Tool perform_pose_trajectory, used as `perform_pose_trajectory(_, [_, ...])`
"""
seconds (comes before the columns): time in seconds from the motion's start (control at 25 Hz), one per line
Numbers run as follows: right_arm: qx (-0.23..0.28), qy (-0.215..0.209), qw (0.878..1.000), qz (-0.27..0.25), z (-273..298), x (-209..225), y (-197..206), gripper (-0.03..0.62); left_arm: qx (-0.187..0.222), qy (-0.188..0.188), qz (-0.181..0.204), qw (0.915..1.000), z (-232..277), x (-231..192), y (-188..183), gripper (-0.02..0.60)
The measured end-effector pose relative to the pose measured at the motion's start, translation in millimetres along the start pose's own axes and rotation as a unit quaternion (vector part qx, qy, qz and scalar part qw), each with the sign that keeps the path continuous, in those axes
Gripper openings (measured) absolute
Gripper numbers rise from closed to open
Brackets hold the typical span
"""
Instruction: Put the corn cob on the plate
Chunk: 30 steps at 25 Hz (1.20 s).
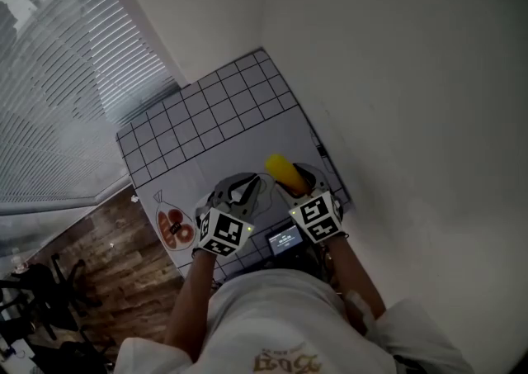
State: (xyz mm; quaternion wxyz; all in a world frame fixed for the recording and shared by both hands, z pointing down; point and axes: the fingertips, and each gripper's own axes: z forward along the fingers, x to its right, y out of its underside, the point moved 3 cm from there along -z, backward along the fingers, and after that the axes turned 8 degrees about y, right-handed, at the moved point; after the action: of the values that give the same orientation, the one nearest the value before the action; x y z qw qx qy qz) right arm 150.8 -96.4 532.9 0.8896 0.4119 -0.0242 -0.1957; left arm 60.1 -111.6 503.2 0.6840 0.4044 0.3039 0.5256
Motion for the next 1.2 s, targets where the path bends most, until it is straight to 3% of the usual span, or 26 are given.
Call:
perform_pose_trajectory(0.56, [0.008,-0.085,0.995,-0.052,15,-62,-27,0.255,-0.004,-0.079,-0.047,0.9958,-58,-10,30,0.011])
perform_pose_trajectory(1.2, [0.01,-0.193,0.967,-0.166,41,-148,-52,0.255,-0.006,-0.187,-0.126,0.9743,-132,-15,82,0.011])
